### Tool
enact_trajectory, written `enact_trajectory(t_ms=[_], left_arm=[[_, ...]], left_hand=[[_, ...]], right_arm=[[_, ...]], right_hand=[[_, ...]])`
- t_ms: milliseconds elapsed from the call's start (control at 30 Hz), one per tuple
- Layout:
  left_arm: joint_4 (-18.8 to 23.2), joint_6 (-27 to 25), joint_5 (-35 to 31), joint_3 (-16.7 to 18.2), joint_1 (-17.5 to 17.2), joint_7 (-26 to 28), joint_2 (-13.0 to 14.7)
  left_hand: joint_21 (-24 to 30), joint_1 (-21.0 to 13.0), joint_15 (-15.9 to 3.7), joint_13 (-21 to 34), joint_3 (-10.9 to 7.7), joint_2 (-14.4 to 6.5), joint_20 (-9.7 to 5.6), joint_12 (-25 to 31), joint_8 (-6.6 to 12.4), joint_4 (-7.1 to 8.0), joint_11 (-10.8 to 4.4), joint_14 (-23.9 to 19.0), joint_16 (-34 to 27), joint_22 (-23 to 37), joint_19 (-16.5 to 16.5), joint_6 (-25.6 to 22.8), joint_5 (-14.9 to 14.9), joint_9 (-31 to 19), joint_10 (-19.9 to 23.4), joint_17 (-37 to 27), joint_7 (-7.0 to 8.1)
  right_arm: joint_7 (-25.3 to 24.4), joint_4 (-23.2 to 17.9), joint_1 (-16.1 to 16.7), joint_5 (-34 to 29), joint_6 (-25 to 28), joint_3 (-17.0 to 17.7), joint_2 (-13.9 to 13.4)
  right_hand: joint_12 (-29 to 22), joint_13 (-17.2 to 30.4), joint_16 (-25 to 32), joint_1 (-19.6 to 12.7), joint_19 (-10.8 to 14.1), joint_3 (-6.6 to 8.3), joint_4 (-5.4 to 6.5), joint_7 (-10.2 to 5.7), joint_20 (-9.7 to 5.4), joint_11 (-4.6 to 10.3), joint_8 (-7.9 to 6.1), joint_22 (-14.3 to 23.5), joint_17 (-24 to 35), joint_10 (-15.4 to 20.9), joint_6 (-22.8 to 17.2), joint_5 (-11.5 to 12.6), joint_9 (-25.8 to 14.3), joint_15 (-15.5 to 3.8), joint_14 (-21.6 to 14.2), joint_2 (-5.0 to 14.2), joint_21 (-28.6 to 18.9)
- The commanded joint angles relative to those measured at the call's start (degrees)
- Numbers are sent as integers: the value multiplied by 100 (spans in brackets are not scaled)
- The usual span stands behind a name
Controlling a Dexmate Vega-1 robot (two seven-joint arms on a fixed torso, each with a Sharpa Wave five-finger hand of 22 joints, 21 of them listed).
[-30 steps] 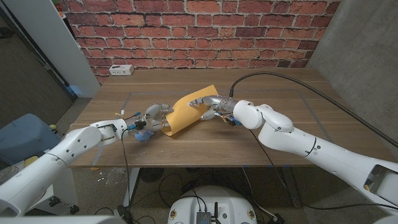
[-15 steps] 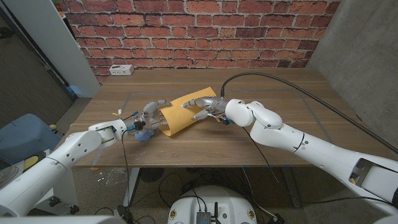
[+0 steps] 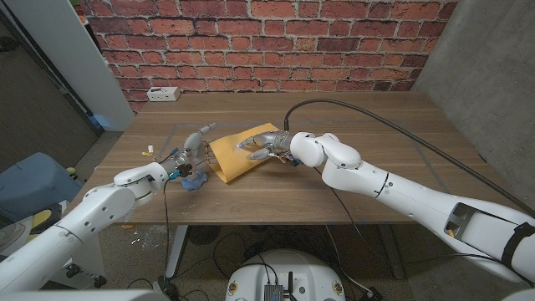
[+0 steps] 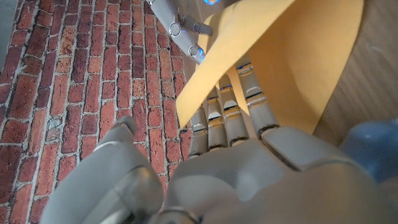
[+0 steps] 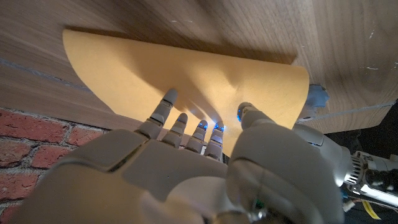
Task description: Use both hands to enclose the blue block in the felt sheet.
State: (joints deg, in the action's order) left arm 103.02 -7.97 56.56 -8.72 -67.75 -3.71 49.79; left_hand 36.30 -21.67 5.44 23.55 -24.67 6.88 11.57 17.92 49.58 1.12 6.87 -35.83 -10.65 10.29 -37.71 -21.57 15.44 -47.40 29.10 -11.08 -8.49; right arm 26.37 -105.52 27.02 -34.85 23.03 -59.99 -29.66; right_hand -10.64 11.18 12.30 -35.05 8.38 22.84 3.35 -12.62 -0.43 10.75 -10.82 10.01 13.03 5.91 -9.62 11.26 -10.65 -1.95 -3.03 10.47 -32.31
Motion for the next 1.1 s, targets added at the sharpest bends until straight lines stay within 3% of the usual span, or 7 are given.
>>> enact_trajectory(t_ms=[33,233,400,767,900,1000,1100], left_arm=[[779,846,-2083,71,-606,2130,-50],[663,1500,-3621,-107,-623,3108,-416],[339,2174,-4891,-233,-502,3814,-814],[40,2527,-4923,-228,-302,3172,-961],[60,2469,-4809,-183,-306,2961,-940],[74,2449,-4694,-149,-307,2823,-942],[35,2480,-4608,-143,-274,2702,-964]], left_hand=[[-181,188,8,43,73,-110,-36,69,-88,84,-43,-48,-78,59,383,10,-195,140,-20,-56,-101],[-503,421,18,102,113,-378,-131,99,-390,181,-113,191,-65,149,1277,92,-448,546,-165,-194,50],[-560,485,-58,117,69,-546,-189,123,-748,192,-196,264,-100,187,1498,379,-490,874,-260,-266,240],[-594,519,-134,117,3,-707,-157,148,-1086,185,-288,273,-129,209,1648,632,-496,1177,-342,-319,420],[-604,558,-118,115,0,-735,-131,131,-1209,190,-249,314,-126,214,1695,720,-498,1283,-435,-334,450],[-610,583,-92,113,2,-748,-106,123,-1266,195,-241,356,-117,218,1721,742,-500,1340,-479,-342,451],[-616,611,-76,112,5,-762,-86,122,-1315,203,-239,377,-118,220,1743,756,-500,1392,-503,-351,458]], right_arm=[[311,740,-411,-113,73,-301,438],[446,933,-560,-101,179,-397,498],[508,1037,-624,-59,248,-447,499],[308,1289,-594,30,483,-517,561],[69,1174,-474,-158,700,-589,483],[6,1084,-431,-305,804,-666,414],[10,1042,-405,-369,883,-701,387]], right_hand=[[-44,13,39,180,-82,-64,114,-5,-2,-32,-19,9,11,-59,-36,-12,-13,-798,78,-11,79],[-40,11,28,209,-109,-98,100,46,42,-122,-22,7,-21,-89,-66,1,-11,-671,130,-15,127],[-47,11,30,207,-105,-112,77,67,52,-135,-27,6,-39,-78,-86,3,-10,-654,123,-34,139],[-94,8,125,285,41,-81,164,10,30,-176,-101,7,-31,45,-363,35,-8,-527,-26,68,143],[-163,2,173,69,274,-50,-126,-6,160,-323,-155,6,-140,305,-755,47,-3,-390,-280,-93,133],[-172,-8,225,-332,542,-81,-644,-6,325,-445,-155,5,-215,525,-1186,67,9,-278,-625,-303,148],[-168,-10,237,-597,710,-101,-936,-5,382,-479,-137,6,-222,630,-1358,84,10,-252,-768,-404,151]])
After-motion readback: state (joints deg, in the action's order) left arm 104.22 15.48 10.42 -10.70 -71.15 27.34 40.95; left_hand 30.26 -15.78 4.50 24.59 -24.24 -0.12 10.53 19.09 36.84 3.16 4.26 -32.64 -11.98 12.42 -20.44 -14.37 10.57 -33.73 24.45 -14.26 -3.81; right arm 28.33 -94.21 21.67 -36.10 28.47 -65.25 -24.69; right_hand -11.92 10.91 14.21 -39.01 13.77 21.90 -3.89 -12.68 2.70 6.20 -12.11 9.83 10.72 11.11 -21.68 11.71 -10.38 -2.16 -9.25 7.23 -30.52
